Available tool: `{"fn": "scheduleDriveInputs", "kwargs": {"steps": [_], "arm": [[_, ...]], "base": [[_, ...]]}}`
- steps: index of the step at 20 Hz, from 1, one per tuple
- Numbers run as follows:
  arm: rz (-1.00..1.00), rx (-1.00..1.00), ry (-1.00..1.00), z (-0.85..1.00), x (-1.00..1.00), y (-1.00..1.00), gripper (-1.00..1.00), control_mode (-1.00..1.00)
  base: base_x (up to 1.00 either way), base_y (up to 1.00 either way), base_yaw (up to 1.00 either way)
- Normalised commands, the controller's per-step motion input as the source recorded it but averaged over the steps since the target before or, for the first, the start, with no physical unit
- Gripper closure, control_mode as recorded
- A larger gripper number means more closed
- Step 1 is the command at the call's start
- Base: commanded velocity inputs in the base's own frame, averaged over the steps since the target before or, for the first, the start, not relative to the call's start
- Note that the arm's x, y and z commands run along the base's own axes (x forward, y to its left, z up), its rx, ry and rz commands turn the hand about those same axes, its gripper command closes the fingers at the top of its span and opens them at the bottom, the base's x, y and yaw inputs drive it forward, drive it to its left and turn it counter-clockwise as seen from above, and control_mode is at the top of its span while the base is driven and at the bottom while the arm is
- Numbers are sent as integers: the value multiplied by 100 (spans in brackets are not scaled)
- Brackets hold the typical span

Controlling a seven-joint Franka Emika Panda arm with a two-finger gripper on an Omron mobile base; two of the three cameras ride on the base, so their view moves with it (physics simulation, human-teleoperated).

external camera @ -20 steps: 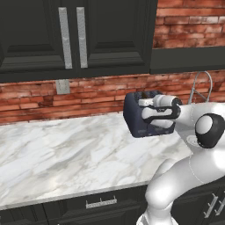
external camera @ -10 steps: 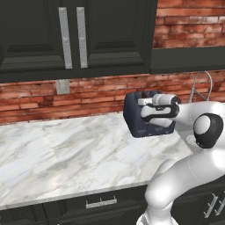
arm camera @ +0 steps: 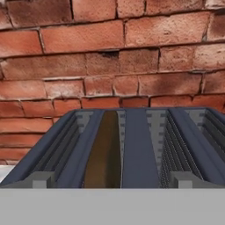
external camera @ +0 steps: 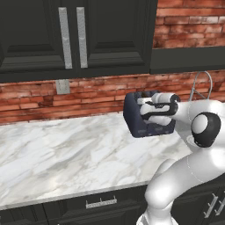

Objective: Start the toaster. Once the lever pops up, take the bread to the plate on the dining counter.

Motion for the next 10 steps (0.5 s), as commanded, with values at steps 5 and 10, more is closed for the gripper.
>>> {"fn": "scheduleDriveInputs", "kwargs": {"steps": [5, 10], "arm": [[0, 0, 1, 0, 0, 0, 100, -100], [0, 0, 0, 0, 0, 0, 100, -100]], "base": [[0, 0, 0], [0, 0, 0]]}}
